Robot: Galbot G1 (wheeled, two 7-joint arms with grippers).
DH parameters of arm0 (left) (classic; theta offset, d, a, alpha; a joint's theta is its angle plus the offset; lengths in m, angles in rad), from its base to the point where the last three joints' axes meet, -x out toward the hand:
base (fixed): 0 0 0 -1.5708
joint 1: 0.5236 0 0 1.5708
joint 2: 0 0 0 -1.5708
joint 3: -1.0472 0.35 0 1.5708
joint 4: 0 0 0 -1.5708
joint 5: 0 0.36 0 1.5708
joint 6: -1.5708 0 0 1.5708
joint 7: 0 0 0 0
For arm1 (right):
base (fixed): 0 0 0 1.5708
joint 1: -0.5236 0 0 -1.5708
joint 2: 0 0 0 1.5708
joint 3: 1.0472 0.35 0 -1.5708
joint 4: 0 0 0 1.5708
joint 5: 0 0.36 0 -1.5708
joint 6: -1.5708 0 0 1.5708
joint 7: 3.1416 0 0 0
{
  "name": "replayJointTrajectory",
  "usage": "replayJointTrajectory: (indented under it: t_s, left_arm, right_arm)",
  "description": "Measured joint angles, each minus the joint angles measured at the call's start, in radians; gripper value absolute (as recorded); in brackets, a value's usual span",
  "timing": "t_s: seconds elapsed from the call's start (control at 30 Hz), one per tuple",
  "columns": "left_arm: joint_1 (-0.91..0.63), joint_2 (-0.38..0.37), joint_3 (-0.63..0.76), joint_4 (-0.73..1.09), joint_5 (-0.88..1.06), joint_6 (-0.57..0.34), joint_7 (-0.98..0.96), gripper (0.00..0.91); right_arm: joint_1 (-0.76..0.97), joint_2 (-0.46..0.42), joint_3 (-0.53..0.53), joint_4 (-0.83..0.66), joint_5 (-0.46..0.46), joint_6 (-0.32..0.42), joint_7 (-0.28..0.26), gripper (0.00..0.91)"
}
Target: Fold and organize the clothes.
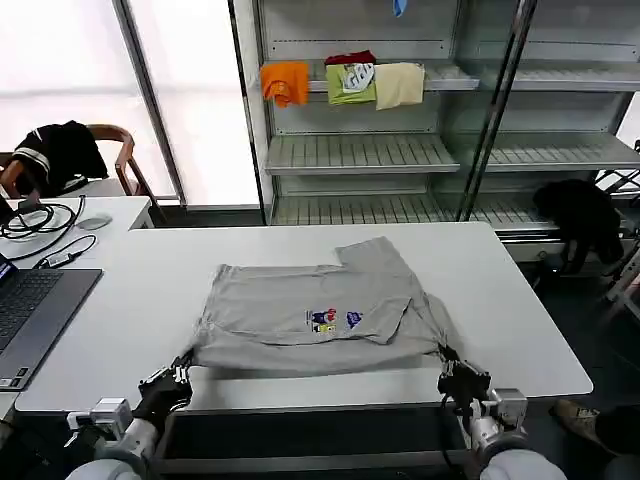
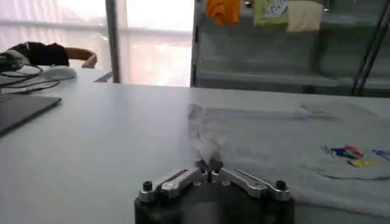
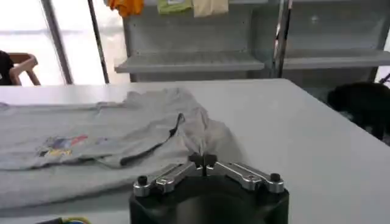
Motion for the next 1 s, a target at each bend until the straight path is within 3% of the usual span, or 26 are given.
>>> replayJointTrajectory:
  t_s: [0.03,0.07,0.1,0.13,0.43,0.67,1.0]
  left_arm:
    - [0.005,-0.003,-0.005,-0.002,-0.002,0.0,-0.009,0.02]
    - [0.009,-0.004,-0.009,-0.004,-0.005,0.0,-0.017,0.03]
    - [0.012,-0.005,-0.014,-0.006,-0.009,0.001,-0.027,0.393]
    - [0.015,-0.007,-0.018,-0.006,-0.011,0.001,-0.036,0.907]
    - [0.034,-0.015,-0.014,-0.008,-0.007,-0.022,-0.11,0.907]
    - [0.02,-0.021,-0.012,-0.023,0.011,-0.053,-0.129,0.907]
    - [-0.143,0.009,0.03,0.055,0.035,-0.062,-0.027,0.907]
  right_arm:
    - [-0.009,-0.001,-0.006,0.003,-0.005,0.0,0.002,0.0]
    - [-0.017,-0.001,-0.012,0.005,-0.01,0.0,0.005,0.423]
    - [-0.026,0.0,-0.019,0.006,-0.015,0.001,0.008,0.907]
    - [-0.034,0.001,-0.027,0.008,-0.021,0.001,0.013,0.907]
    - [-0.069,0.013,-0.051,0.039,-0.054,0.003,0.061,0.907]
    - [-0.053,0.022,-0.026,0.078,-0.086,0.004,0.063,0.907]
    - [0.248,0.077,-0.043,-0.077,-0.115,-0.002,0.005,0.907]
